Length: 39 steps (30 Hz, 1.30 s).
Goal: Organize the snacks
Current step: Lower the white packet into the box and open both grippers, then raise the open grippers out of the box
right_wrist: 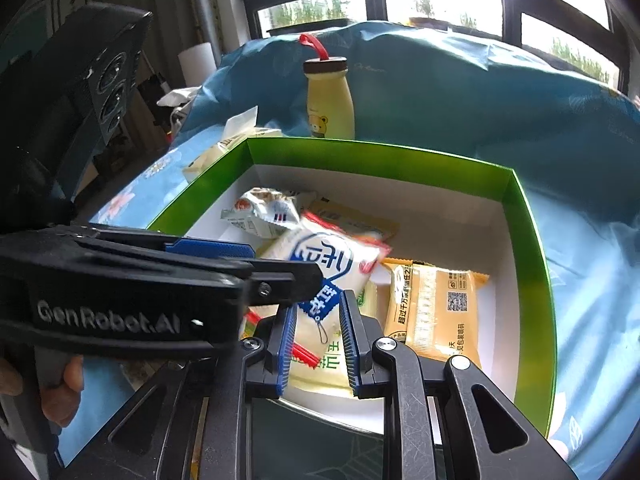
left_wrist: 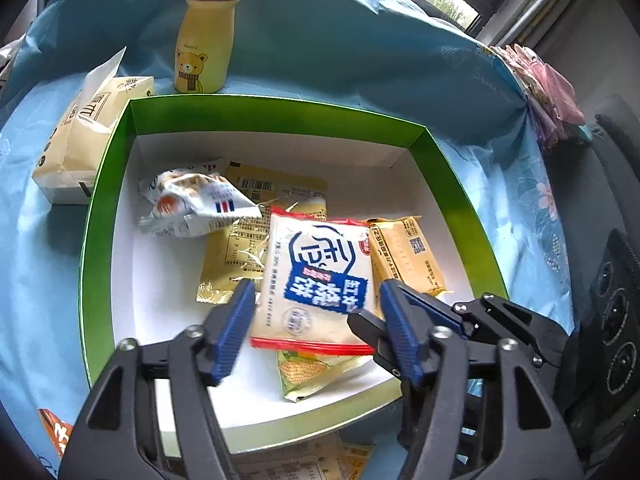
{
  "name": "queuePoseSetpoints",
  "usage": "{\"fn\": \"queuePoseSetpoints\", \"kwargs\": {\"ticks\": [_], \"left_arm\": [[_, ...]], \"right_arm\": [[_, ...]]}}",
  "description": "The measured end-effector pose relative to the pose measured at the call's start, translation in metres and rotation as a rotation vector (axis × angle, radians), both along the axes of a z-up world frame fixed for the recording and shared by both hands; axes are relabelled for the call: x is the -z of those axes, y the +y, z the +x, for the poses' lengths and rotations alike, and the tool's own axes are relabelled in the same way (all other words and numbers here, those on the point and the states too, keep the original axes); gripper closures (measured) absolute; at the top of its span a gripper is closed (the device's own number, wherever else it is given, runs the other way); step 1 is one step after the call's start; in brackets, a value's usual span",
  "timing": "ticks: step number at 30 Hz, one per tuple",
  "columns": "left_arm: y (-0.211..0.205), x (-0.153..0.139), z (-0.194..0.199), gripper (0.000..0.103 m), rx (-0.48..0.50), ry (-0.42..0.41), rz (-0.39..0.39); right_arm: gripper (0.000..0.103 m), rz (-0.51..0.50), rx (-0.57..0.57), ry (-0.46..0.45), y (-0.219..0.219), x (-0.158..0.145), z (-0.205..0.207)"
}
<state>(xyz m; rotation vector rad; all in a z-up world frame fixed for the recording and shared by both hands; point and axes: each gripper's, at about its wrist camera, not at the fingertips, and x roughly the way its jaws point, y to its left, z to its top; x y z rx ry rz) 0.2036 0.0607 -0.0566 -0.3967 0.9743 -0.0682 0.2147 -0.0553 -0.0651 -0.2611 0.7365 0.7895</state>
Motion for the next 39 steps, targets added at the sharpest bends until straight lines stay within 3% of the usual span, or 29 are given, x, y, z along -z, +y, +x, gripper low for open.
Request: {"fn": "queuePoseSetpoints", "kwargs": {"ticks": [4,6,7,19,23,39], "left_arm": [[0.001,-0.006,-0.004,0.030,-0.015,-0.012,0.014],[0.000,-0.010,-0.008,0.019,-0.019,-0.020,0.026],[-0.001,-0.012,-0.011,0.019,-0.021,-0.026,0.038],[-0.021,-0.033,-0.043,0.018,-0.022,-0.072,0.149],[-0.025,-0.040,-0.061,0.001,-0.024,-0.092,0.165],[-0.049,-0.054,-0.139,0.001,-0.034,-0.142,0.232]], "right_arm": [[0.080,-0.009,0.025,-0.029,-0.006,-0.004,-0.005],[0.080,-0.004,0.034,-0.040,-0.010,-0.007,-0.008],[0.080,0.001,0.040,-0.046,-0.014,-0.009,-0.010],[0.048,0.088,0.089,-0.061,-0.059,-0.035,-0.046],[0.047,0.106,0.078,-0.045,-0.071,-0.038,-0.061],[0.047,0.139,0.047,-0.006,-0.100,-0.044,-0.124]]}}
